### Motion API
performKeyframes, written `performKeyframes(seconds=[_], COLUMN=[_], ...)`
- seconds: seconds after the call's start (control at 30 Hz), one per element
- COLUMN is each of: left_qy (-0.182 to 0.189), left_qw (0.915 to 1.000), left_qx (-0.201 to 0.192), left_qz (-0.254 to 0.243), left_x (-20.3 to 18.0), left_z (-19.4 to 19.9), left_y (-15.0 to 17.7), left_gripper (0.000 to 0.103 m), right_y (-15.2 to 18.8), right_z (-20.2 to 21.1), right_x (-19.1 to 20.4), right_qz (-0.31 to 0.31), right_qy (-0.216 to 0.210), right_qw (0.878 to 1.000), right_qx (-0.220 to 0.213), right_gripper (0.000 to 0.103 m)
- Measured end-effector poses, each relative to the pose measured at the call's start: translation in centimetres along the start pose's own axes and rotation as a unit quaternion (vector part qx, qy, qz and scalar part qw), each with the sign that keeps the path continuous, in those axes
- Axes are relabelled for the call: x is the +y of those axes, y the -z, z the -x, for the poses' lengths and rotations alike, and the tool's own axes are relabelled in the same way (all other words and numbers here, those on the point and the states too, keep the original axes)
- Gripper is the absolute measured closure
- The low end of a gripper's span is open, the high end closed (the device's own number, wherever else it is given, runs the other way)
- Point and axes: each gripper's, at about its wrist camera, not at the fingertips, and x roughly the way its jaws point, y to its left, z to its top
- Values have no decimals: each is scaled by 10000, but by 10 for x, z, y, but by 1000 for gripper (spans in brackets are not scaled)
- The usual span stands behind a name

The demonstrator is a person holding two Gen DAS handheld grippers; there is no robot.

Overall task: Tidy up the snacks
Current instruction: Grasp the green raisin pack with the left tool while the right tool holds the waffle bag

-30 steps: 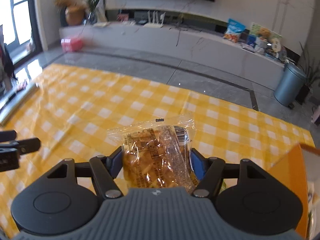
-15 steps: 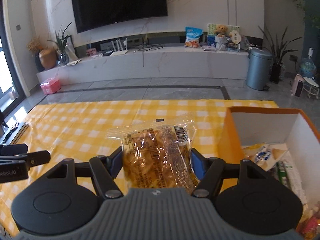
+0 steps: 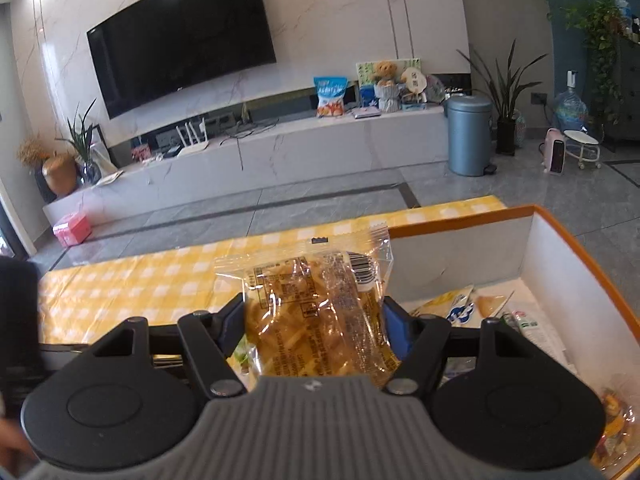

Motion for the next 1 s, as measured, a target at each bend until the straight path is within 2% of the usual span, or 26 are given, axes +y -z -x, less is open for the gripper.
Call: performKeyframes(seconds=[0.13,0.37,0.53,0.57,0.63,0.67,0.73,0.83,1.0], left_qy=[-137,-450,-518,-560,-583,-559,-619,-465,-115], left_qw=[9990,9959,9926,9934,9943,9948,9949,9960,9967], left_qx=[399,649,869,755,693,630,495,402,473], left_qz=[166,451,679,653,563,568,627,643,647], left_x=[-13,-22,-17,-18,-20,-19,-16,-7,11], left_z=[-28,-67,-92,-92,-93,-91,-86,-82,-71], left_y=[-5,-18,-19,-19,-19,-18,-15,-15,-15], left_gripper=[14,14,12,12,16,21,39,49,54], right_y=[1,6,8,8,7,7,8,8,11], right_z=[-4,-7,-10,-9,-11,-13,-18,-26,-30], right_x=[-7,-10,-8,-7,-7,-8,-7,-3,10], right_qz=[-161,-231,-132,-116,-102,-102,-90,-40,141], right_qy=[-85,-130,-99,-106,-114,-126,-137,-17,68], right_qw=[9998,9996,9999,9999,9999,9998,9997,9996,9995], right_qx=[-19,-27,16,21,40,75,165,282,266], right_gripper=[35,35,35,35,35,35,35,35,35])
